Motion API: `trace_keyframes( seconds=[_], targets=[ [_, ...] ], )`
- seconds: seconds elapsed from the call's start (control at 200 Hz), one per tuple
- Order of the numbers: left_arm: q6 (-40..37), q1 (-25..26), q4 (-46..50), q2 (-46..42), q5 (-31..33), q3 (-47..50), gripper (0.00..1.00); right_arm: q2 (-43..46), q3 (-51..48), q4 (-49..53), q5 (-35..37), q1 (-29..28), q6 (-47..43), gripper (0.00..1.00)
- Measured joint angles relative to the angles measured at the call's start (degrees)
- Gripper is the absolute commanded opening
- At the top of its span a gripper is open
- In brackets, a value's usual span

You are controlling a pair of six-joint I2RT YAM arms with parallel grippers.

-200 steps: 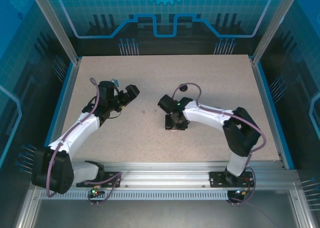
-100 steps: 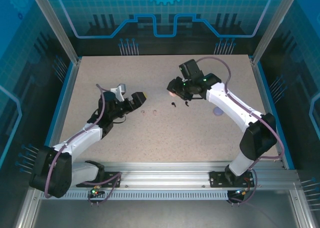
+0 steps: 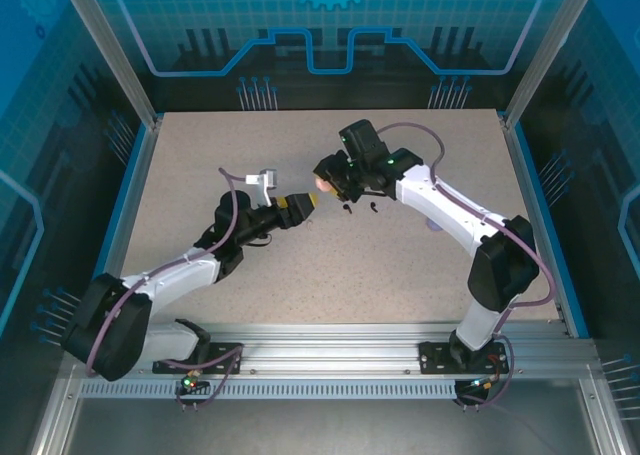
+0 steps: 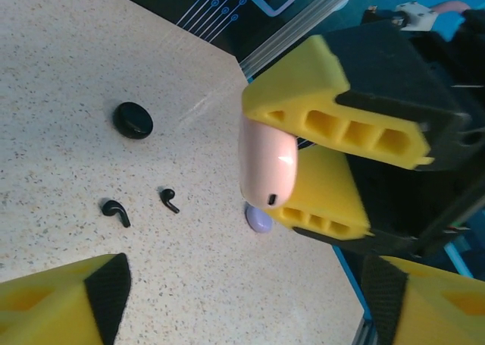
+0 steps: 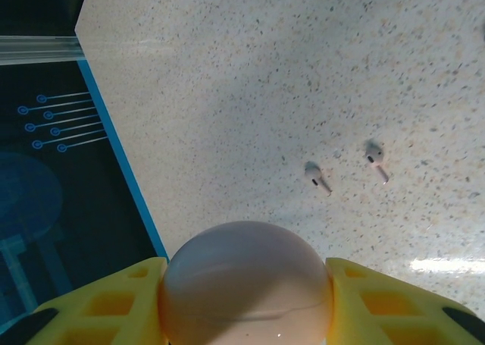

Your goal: Insert the wireless bluetooth earbuds into the charging case

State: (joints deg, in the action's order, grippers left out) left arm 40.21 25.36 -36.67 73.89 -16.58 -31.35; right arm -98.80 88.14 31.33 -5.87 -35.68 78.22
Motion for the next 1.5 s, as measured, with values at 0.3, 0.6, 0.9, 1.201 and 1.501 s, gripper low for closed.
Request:
trace_keyframes(
  seconds=[0.3, 0.6, 0.9, 1.201, 1.501],
  targets=[
    [-1.27, 1.44, -2.38, 3.74, 1.97, -0.87, 0.63, 0.0, -0.02, -1.05, 0.02, -1.33, 2.45, 0.39],
    [-1.33, 1.62, -4.94, 5.31, 3.93, -2.05, 0.53, 0.0, -0.07, -2.1, -0.04, -2.29, 3.28, 0.39],
    [-1.2, 2.1, -7.63, 6.71, 5.84, -2.32, 0.46, 0.0, -0.68, -3.74, -0.5, -2.82, 4.76, 0.39],
    [-0.92, 2.62, -11.15, 8.13, 7.67, -2.4, 0.35, -0.02, -1.16, -4.5, -0.66, -3.08, 5.62, 0.39],
    [-0.31, 2.73, -12.96, 8.81, 8.83, -2.58, 0.2, -0.02, -1.33, -5.73, -0.13, -3.17, 5.95, 0.39]
  ],
)
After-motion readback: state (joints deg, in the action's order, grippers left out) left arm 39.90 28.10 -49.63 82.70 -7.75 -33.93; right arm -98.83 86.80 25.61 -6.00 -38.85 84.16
